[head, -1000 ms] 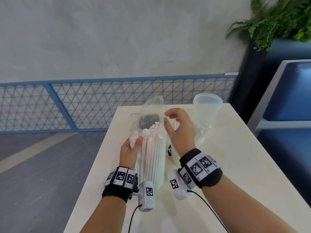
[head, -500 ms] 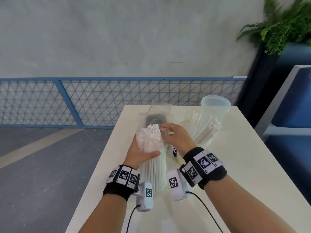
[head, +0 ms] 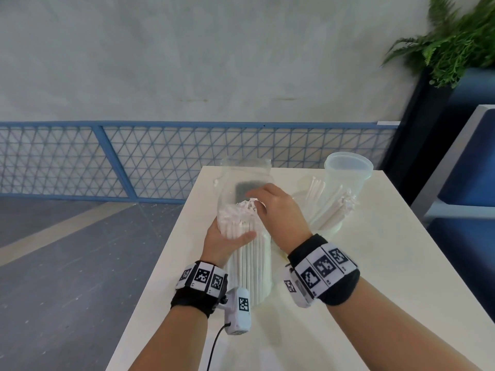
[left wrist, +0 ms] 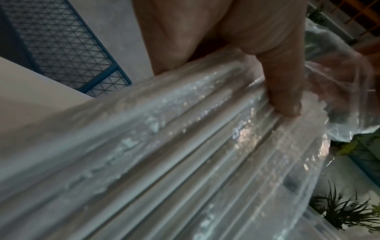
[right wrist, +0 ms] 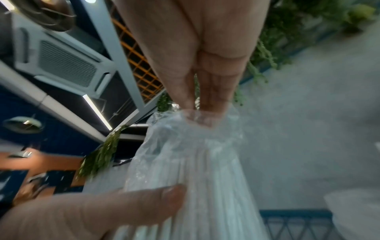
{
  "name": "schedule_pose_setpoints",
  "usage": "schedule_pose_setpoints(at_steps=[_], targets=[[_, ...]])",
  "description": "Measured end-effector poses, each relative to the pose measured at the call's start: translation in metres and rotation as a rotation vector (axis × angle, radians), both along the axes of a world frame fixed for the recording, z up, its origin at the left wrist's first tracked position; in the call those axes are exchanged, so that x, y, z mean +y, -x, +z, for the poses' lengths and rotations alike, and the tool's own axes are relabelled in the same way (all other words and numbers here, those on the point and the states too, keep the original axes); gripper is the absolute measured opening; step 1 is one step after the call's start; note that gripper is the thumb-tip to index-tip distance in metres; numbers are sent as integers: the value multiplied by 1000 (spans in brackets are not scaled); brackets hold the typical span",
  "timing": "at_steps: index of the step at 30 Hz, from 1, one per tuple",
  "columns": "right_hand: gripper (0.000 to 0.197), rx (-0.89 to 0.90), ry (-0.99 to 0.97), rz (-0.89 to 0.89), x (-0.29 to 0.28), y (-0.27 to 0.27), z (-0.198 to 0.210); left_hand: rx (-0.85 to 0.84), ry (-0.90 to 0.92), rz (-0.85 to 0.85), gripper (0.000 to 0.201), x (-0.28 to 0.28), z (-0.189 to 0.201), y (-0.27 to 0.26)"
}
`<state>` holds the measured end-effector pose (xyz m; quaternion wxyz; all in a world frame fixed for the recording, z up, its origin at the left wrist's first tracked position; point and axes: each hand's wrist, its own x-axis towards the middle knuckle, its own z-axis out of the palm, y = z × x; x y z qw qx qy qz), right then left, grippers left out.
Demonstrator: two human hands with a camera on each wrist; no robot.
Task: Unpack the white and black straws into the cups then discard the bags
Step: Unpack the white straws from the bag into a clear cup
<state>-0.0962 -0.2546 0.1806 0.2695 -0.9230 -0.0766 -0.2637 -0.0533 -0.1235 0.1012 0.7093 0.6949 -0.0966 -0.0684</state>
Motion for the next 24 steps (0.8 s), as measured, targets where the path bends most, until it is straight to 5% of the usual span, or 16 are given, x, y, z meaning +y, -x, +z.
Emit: schedule_pose_setpoints(at_steps=[3, 5, 12, 20, 24], targets=[[36, 368, 120, -66, -9, -6, 0, 2, -5, 15, 50, 3, -2, 1], [46, 451, 120, -40, -14, -7, 1, 9, 21, 17, 57, 5, -4, 0], [71, 517, 24, 3, -20, -11, -5, 41, 70, -40, 65, 4, -9, -4], [61, 326, -76, 11, -21, -10, -6, 57, 216, -68, 75, 5, -7, -9], [62, 415, 85, -2, -19, -6, -13, 63, 178, -70, 79, 2, -10, -11]])
